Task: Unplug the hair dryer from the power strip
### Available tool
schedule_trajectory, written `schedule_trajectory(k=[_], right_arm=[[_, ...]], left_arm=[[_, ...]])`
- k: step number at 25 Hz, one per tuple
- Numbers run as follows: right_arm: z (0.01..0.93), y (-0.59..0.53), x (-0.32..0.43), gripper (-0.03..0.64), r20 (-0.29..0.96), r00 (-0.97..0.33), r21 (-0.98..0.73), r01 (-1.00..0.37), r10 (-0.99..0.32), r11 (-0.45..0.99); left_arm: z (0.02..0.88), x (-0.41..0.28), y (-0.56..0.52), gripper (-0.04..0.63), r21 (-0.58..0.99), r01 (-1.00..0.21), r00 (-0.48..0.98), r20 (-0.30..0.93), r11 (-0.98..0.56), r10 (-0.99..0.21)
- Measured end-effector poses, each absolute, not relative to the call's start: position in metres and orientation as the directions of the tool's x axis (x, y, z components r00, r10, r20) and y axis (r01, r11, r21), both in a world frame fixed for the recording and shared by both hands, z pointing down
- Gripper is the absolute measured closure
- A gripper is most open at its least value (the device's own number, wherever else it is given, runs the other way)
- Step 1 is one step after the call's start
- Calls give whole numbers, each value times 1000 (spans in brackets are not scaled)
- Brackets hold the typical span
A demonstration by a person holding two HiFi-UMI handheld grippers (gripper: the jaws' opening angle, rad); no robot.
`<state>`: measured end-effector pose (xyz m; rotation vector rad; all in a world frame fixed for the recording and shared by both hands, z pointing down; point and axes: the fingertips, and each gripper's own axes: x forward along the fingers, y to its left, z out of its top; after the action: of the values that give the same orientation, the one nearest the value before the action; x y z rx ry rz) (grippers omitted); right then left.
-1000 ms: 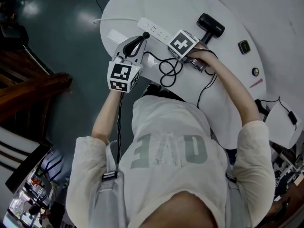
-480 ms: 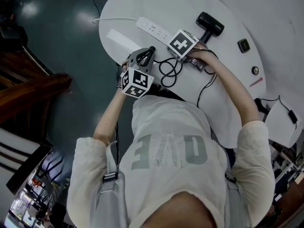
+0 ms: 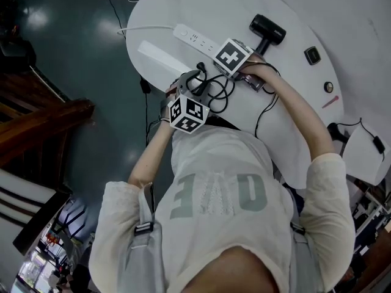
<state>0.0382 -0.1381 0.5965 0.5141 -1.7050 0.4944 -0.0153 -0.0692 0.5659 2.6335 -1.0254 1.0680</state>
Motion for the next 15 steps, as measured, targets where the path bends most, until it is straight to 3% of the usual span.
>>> schedule_trajectory(k=[2,6,15], right_arm=[[597,-137,34,350,978,-198,-65,-577,-62,814],[602,-142,33,350,971,-221,-57,-573,-87,817],[598,-142,38,350,982,-178,-44,-568,-70,822]], left_arm=[[568,-11,-64,396,-97,-643,532,657,-760,-535],[565,-8,-59,370,-48,-651,557,648,-757,-520],[510,-18,-84,367,118,-731,621,524,-672,-583]])
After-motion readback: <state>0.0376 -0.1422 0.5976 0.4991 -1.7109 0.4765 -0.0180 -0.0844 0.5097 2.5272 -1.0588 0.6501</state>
